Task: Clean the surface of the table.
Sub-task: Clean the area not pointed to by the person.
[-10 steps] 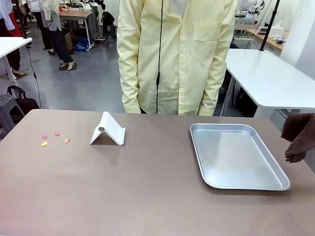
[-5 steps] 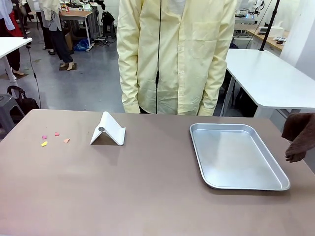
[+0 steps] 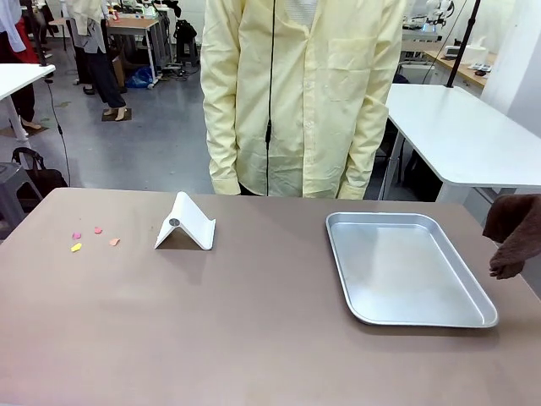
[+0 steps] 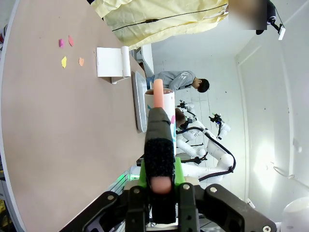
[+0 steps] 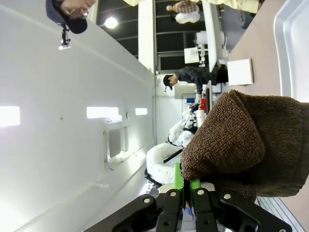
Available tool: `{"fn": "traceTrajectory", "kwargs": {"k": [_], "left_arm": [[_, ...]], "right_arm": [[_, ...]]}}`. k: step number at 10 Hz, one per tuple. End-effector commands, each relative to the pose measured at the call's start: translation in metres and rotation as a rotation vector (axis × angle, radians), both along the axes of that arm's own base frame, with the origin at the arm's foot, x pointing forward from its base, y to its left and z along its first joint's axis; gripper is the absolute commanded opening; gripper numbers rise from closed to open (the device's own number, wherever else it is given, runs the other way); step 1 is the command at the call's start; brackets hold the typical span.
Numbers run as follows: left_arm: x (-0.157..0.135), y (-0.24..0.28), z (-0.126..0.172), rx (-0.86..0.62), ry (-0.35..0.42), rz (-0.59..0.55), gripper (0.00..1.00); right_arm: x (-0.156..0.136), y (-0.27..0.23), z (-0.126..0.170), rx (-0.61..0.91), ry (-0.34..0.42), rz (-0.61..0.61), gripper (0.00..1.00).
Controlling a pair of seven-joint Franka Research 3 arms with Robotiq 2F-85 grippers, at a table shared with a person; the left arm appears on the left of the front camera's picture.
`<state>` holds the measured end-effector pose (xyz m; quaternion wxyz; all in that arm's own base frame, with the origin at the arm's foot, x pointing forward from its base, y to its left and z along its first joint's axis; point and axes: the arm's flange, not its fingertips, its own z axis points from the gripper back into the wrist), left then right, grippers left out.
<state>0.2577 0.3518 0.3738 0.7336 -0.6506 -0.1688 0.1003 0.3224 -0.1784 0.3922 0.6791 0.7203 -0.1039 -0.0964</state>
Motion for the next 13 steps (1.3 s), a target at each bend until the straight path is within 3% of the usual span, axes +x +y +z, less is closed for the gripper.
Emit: {"fn": "traceTrajectory", "kwargs": {"k": [1, 5, 6, 9, 13], "left_arm": [[-0.002, -0.003, 0.003, 0.001, 0.003, 0.0, 0.0], [-0.002, -0.003, 0.003, 0.001, 0.003, 0.0, 0.0], [0.0, 0.0, 0.0, 0.0, 0.0, 0.0, 0.22], [0.038, -0.047, 0.006, 0.175, 0.075, 0.073, 0.22], [0.09, -0.072, -0.006, 0.229, 0.215, 0.248, 0.22]], "right_arm": [[0.001, -0.003, 0.004, 0.003, -0.022, 0.009, 0.05], [0.001, -0.003, 0.004, 0.003, -0.022, 0.009, 0.05], [0.001, -0.003, 0.004, 0.003, -0.022, 0.009, 0.05], [0.001, -0.003, 0.004, 0.003, -0.022, 0.009, 0.05], [0.001, -0.003, 0.004, 0.003, -0.022, 0.009, 0.05]]}}
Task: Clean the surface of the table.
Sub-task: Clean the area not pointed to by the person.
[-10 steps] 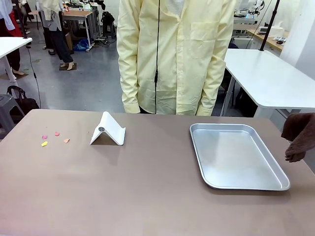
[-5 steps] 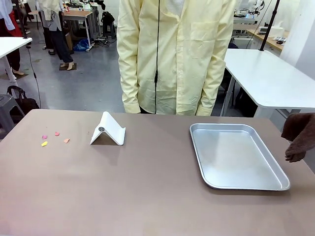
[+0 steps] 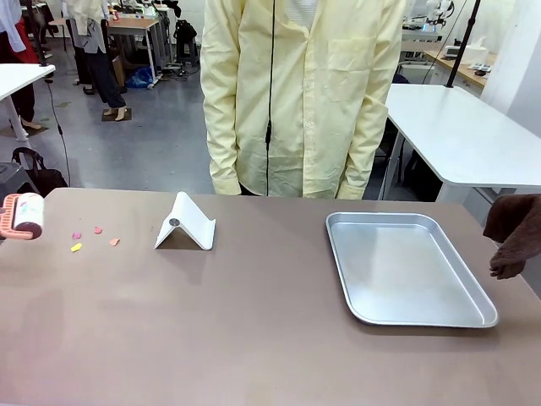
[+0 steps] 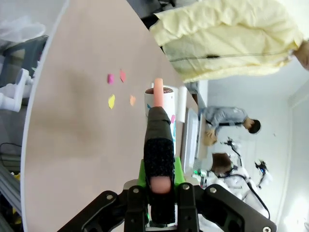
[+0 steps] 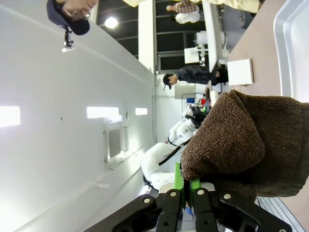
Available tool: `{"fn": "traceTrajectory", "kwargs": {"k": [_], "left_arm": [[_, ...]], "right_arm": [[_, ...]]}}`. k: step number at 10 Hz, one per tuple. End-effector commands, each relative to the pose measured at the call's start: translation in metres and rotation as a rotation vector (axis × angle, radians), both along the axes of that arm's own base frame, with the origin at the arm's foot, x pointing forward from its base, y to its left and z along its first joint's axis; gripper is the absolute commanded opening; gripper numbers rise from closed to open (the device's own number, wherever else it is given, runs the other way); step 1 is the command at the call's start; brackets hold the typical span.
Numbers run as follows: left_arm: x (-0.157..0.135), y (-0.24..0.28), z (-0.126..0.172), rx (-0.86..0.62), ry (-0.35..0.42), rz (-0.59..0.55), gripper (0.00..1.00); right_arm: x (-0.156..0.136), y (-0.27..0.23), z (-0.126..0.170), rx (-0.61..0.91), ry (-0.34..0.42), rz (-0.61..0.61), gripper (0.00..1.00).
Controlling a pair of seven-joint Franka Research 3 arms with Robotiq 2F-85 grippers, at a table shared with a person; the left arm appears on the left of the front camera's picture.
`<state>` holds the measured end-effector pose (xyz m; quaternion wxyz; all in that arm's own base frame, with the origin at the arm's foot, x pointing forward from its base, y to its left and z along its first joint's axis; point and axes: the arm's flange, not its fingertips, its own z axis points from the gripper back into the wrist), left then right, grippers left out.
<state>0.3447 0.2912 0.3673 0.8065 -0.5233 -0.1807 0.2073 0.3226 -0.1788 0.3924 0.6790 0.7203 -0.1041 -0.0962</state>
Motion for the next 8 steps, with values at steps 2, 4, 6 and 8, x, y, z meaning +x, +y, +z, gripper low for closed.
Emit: {"fn": "traceTrajectory", "kwargs": {"k": [2, 4, 6, 8], "left_arm": [[0.015, -0.019, -0.009, 0.024, 0.083, 0.102, 0.22], [0.026, -0.028, -0.025, 0.102, 0.119, 0.098, 0.22], [0.036, -0.034, -0.038, 0.202, 0.114, 0.161, 0.22], [0.041, -0.039, -0.048, 0.236, 0.134, 0.151, 0.22]], "right_arm": [[0.001, -0.003, 0.004, 0.003, -0.022, 0.01, 0.05], [0.001, -0.003, 0.004, 0.003, -0.022, 0.01, 0.05], [0.001, -0.003, 0.004, 0.003, -0.022, 0.01, 0.05], [0.001, -0.003, 0.004, 0.003, -0.022, 0.01, 0.05]]}}
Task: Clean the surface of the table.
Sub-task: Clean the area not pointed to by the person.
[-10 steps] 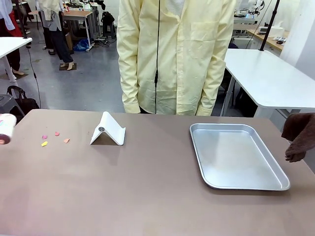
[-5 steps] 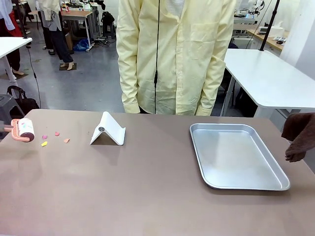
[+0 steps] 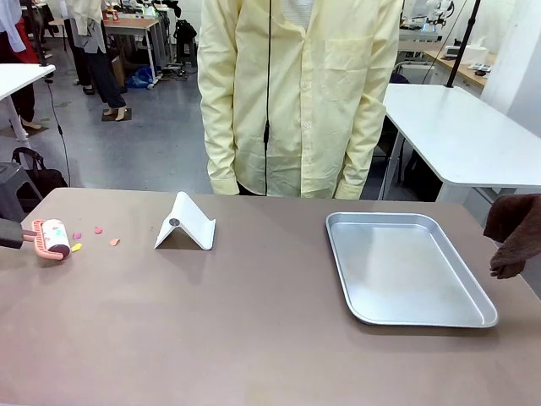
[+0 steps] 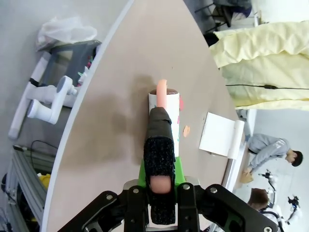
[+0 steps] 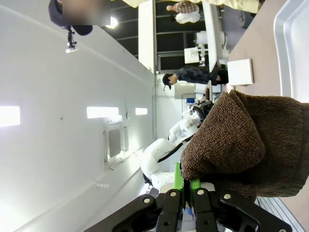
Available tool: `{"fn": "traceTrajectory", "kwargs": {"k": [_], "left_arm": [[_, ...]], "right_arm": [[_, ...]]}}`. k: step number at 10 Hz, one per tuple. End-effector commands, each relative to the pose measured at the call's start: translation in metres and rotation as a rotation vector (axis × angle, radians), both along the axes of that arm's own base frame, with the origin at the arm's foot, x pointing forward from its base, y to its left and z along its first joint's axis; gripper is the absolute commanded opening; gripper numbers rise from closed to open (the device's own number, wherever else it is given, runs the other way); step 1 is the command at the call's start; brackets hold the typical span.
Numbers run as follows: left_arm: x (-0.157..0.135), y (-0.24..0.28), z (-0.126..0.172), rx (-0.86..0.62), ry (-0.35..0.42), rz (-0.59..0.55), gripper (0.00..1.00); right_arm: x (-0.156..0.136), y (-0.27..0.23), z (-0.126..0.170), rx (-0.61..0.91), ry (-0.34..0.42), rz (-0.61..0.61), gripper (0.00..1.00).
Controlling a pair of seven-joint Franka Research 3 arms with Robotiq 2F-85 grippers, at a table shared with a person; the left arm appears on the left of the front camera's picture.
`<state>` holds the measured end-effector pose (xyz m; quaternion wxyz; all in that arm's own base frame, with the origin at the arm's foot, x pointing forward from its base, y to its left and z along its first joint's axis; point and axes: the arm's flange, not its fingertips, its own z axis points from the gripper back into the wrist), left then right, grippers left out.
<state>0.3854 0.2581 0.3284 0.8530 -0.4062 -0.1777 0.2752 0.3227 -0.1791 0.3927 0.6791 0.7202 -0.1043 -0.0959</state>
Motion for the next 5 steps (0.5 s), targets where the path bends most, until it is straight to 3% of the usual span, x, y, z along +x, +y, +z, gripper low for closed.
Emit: {"fn": "traceTrajectory", "kwargs": {"k": [1, 5], "left_arm": [[0.004, -0.008, -0.014, 0.022, 0.015, 0.004, 0.22], [0.021, -0.007, -0.025, -0.023, 0.075, -0.021, 0.22]], "right_arm": [[0.001, -0.003, 0.003, 0.003, -0.021, 0.009, 0.05], [0.001, -0.003, 0.003, 0.003, -0.021, 0.009, 0.05]]}}
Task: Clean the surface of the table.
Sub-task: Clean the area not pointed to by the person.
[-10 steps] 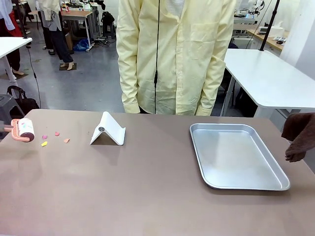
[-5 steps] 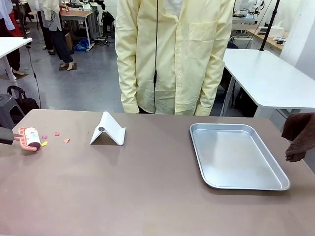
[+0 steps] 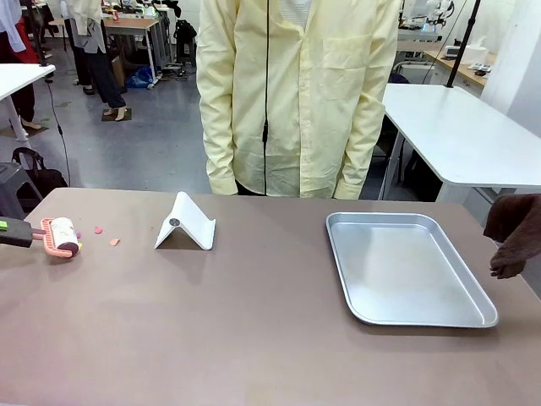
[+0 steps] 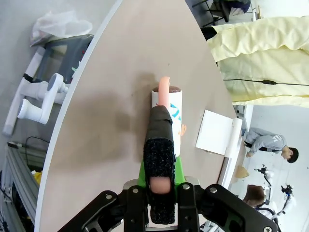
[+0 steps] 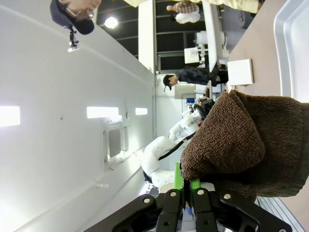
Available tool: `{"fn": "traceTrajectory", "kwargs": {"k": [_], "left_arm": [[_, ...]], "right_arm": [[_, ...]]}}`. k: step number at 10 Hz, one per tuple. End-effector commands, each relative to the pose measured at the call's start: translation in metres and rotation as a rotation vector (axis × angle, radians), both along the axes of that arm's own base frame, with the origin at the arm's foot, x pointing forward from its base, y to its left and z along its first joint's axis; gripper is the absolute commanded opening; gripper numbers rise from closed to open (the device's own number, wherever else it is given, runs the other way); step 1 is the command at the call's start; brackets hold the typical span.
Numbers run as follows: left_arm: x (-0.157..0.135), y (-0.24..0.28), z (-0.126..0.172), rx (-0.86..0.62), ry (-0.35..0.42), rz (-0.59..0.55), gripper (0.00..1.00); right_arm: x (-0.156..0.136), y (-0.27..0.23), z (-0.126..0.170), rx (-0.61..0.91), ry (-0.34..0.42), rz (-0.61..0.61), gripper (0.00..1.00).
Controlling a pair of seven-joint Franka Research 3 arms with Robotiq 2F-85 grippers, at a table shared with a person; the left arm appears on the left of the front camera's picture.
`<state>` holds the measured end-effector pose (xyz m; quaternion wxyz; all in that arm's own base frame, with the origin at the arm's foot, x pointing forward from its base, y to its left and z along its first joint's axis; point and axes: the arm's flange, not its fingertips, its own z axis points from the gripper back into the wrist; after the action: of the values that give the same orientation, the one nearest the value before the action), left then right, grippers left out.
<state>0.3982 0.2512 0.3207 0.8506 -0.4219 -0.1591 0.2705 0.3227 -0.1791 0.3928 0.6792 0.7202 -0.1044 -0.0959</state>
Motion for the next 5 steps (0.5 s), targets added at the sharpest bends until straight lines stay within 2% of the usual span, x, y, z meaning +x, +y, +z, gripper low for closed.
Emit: {"fn": "traceTrajectory", "kwargs": {"k": [1, 5], "left_arm": [[0.016, -0.002, -0.018, 0.011, 0.062, -0.005, 0.22], [0.057, -0.04, -0.015, 0.02, 0.091, -0.079, 0.22]], "right_arm": [[0.001, -0.002, 0.003, 0.003, -0.021, 0.009, 0.05], [0.001, -0.002, 0.003, 0.003, -0.021, 0.009, 0.05]]}}
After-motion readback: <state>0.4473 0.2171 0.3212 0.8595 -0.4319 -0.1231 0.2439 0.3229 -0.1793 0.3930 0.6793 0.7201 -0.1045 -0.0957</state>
